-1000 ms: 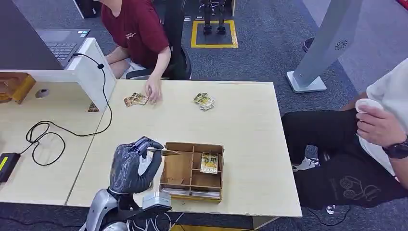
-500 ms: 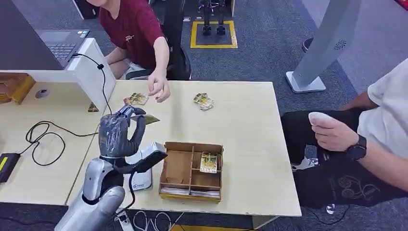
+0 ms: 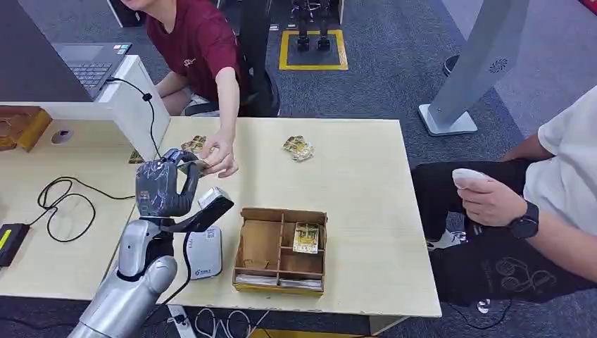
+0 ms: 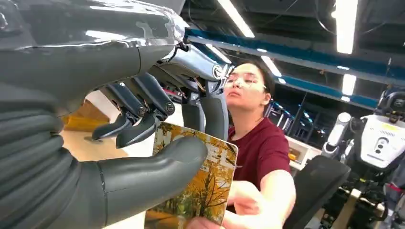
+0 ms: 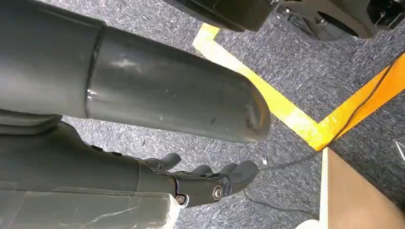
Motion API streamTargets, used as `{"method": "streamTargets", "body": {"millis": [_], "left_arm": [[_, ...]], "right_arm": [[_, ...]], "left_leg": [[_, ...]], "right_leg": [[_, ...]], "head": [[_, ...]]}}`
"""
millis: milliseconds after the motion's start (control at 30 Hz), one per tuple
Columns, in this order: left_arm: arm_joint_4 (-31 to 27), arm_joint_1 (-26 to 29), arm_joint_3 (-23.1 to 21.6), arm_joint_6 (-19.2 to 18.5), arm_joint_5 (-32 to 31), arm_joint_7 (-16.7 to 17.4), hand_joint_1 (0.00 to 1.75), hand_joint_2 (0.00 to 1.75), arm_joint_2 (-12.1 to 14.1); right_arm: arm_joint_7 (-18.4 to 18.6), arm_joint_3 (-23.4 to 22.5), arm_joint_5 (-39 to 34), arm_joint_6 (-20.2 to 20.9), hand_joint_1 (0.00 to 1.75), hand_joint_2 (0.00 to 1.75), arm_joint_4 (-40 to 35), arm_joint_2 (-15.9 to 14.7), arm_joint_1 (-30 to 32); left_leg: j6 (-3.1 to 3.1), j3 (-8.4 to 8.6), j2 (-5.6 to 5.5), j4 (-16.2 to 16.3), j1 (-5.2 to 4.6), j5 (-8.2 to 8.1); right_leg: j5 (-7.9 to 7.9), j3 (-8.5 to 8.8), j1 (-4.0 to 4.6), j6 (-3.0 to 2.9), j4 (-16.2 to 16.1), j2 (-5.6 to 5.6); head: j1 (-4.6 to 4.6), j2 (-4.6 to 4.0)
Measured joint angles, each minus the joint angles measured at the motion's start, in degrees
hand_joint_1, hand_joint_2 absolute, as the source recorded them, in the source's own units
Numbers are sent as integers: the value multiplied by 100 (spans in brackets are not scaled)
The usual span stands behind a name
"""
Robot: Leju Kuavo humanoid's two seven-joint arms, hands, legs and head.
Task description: Pass the card to the sensor for recognition and then transmit it.
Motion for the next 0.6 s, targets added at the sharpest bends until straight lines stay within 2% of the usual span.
{"method": "streamTargets", "body": {"millis": [133,167,200,433,533,600], "left_arm": [[76,0,50,-5,2,0,175,175,-15],[90,-1,52,-5,2,0,157,175,-17],[103,0,57,-5,2,0,0,175,-17],[125,0,131,19,101,-42,0,175,-24],[127,0,269,234,94,42,0,175,7],[175,1,449,400,74,77,0,175,124]], "right_arm": [[17,9,-79,9,0,0,11,-13,0],[20,13,-81,13,0,0,13,-13,-1],[20,18,-81,15,0,0,13,-15,-2],[50,87,-177,37,0,0,22,-22,0],[66,111,-203,64,0,0,15,-28,12],[72,133,-273,92,0,0,-2,-28,35]], "left_leg": [[0,0,2,0,0,0],[0,0,2,0,0,0],[0,0,2,0,0,0],[0,-3,1,0,0,0],[0,-5,2,-1,0,0],[-1,-2,6,-1,1,0]], "right_leg": [[0,-1,0,0,0,1],[0,-1,0,0,0,0],[0,-1,0,0,0,0],[0,-2,0,0,0,0],[0,-1,0,0,1,0],[0,-2,1,-1,1,5]], "head": [[0,0],[0,0],[2,0],[2,0],[2,0],[0,0]]}}
